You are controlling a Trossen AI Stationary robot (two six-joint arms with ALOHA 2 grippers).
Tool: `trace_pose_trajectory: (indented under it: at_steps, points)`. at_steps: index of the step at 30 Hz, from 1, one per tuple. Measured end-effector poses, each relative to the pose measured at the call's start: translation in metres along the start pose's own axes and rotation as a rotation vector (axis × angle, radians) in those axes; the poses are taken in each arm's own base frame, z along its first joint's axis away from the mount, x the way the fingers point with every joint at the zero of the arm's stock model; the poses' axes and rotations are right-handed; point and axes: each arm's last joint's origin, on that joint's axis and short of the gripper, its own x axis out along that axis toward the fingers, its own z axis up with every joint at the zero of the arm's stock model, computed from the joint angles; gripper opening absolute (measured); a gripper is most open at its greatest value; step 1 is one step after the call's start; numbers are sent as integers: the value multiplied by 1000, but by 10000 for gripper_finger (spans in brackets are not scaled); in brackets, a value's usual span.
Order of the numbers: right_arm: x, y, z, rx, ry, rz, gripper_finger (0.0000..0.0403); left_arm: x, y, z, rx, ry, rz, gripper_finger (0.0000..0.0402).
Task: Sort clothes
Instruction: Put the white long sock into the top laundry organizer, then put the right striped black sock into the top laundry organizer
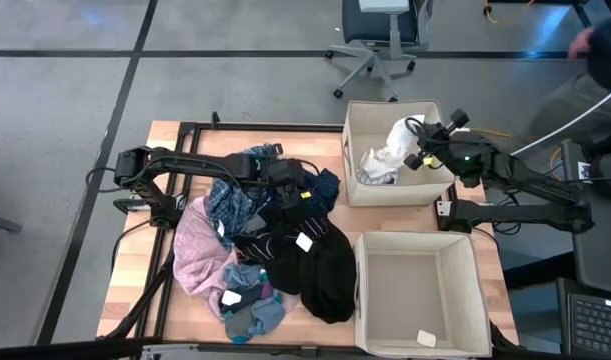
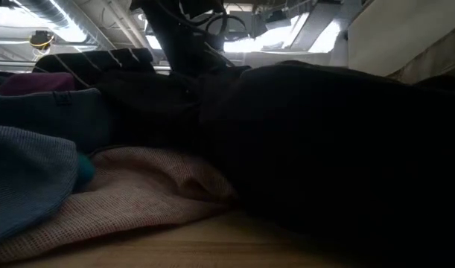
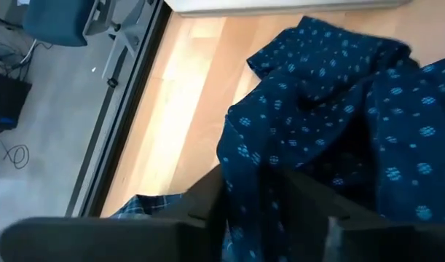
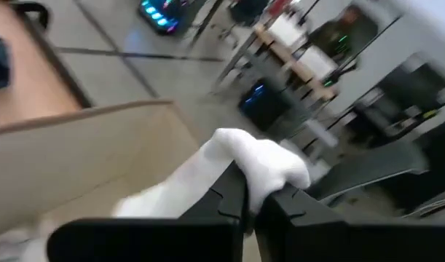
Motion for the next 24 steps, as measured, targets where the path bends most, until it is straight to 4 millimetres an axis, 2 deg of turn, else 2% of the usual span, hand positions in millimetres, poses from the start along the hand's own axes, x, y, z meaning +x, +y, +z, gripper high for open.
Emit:
trace_pose_trajectory:
  at_steps: [3,6,11,14,17,20,24]
  points:
    - [4,7,-4,40,50,55,24,-9,4,6,-21,-17,-32,153]
    - [10,14,-7,69,99,80,48,-21,9,11,-37,-45,-98,183]
    - [21,27,-9,96,171,122,147,-42,14,14,-60,-100,-140,209]
    - [28,35,-11,112,223,132,216,-53,16,13,-84,-122,-143,211]
    - [33,40,-12,93,249,138,268,-64,17,13,-83,-147,-152,209]
    - [29,33,-3,113,243,136,296,-71,16,11,-81,-162,-159,209]
    - [17,17,13,188,233,194,304,-77,12,9,-70,-161,-174,208]
